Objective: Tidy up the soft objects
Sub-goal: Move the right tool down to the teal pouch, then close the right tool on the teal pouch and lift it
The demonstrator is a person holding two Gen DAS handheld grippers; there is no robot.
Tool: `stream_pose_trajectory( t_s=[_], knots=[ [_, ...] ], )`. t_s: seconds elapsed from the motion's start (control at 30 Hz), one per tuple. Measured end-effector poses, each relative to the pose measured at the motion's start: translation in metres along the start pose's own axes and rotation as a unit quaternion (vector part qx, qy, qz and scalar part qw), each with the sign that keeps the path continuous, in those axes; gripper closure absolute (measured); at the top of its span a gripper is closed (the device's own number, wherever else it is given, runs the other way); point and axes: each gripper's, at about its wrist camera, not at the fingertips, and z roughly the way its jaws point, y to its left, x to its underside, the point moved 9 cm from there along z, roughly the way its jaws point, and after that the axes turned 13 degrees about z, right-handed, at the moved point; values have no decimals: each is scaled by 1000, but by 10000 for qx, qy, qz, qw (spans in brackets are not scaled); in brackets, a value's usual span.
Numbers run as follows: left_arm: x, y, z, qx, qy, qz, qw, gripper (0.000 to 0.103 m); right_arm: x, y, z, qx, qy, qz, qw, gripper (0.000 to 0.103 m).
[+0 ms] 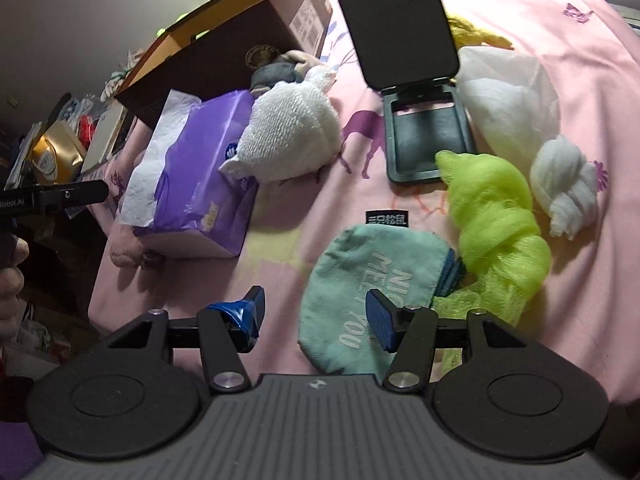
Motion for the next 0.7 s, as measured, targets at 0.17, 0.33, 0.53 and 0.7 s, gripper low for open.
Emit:
stream_pose_trajectory(
  t_s=[0.17,0.33,0.53,0.7],
  knots=[
    [14,5,-3,-69,56,-153,9998,12,5,-3,16,338,38,-255,9991,68],
    [15,-4,-9,82,-11,-69,9999,12,2,-12,11,408,-102,-170,9990,101],
    [0,-33,-21,541,-315,331,9975,28,-5,-24,-4,290,-395,296,9984,103],
    [-9,-68,-23,1040,-436,690,9912,30,-15,-23,-25,-275,-663,860,9937,103]
  ],
)
